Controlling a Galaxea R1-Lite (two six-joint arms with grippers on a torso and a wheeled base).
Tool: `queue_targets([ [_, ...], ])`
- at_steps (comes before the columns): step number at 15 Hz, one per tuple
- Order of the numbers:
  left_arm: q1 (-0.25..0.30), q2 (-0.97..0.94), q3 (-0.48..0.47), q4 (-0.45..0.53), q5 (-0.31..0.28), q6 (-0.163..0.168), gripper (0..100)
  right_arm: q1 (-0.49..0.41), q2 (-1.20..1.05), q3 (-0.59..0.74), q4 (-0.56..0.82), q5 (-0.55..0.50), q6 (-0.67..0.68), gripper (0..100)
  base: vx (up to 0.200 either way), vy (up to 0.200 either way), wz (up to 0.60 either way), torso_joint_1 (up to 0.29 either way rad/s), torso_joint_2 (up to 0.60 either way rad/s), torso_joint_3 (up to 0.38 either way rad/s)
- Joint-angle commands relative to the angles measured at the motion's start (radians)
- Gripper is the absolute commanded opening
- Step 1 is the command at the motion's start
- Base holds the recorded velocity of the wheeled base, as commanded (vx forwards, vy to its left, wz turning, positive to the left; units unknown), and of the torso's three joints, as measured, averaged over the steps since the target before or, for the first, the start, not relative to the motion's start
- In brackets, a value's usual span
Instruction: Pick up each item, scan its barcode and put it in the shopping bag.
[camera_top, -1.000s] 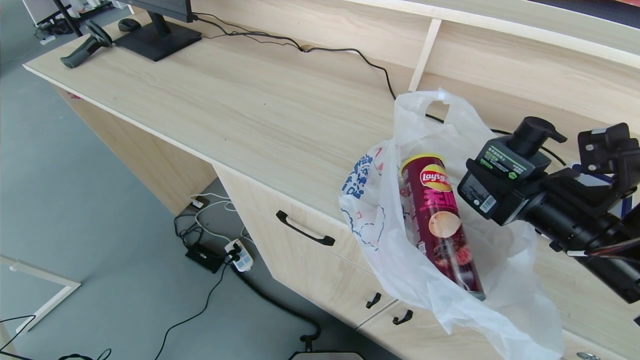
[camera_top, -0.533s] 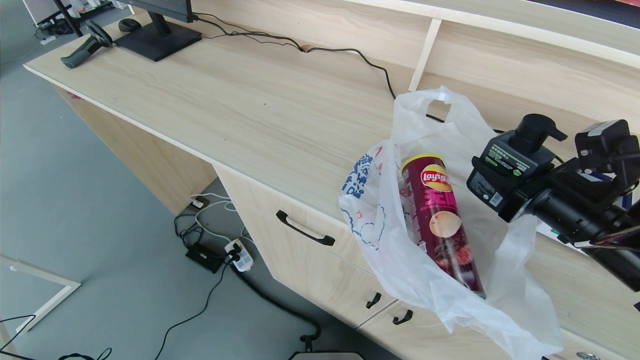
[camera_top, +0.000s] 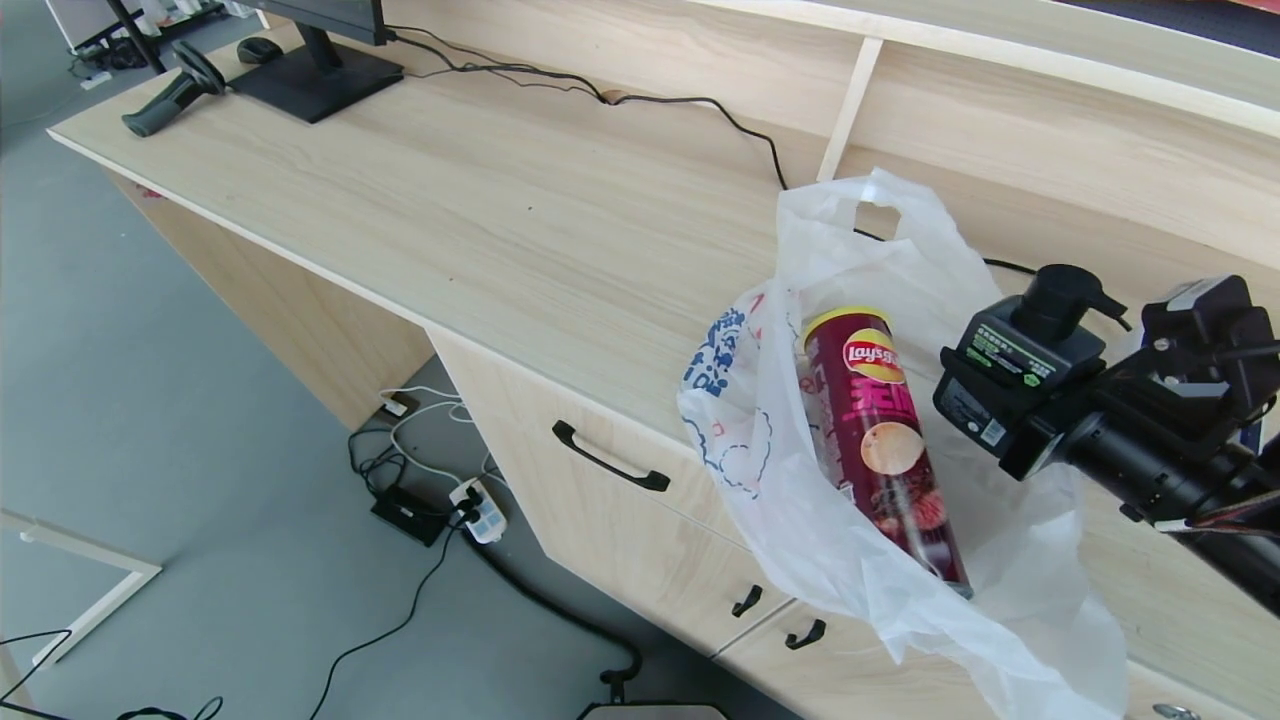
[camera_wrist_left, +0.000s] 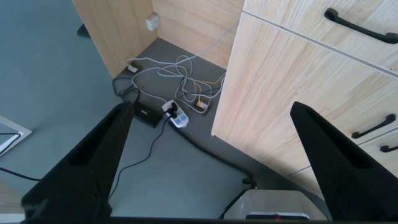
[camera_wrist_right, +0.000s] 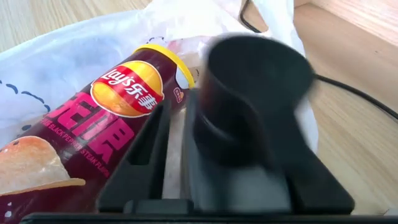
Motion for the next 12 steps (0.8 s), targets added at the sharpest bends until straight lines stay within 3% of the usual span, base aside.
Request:
queue_targets([
  [1, 0.001, 0.002, 0.0, 0.0, 0.0, 0.0, 100, 0.001, 0.002, 0.006, 0.0, -0.001, 0.0, 100, 0.0, 0.0, 0.0, 0.0, 0.0, 0.0],
  [12, -0.001, 0.0, 0.0, 0.0, 0.0, 0.0, 100, -0.003, -0.046, 0.002, -0.009, -0.002, 0.017, 100, 0.0, 0.0, 0.0, 0.0, 0.0, 0.0],
])
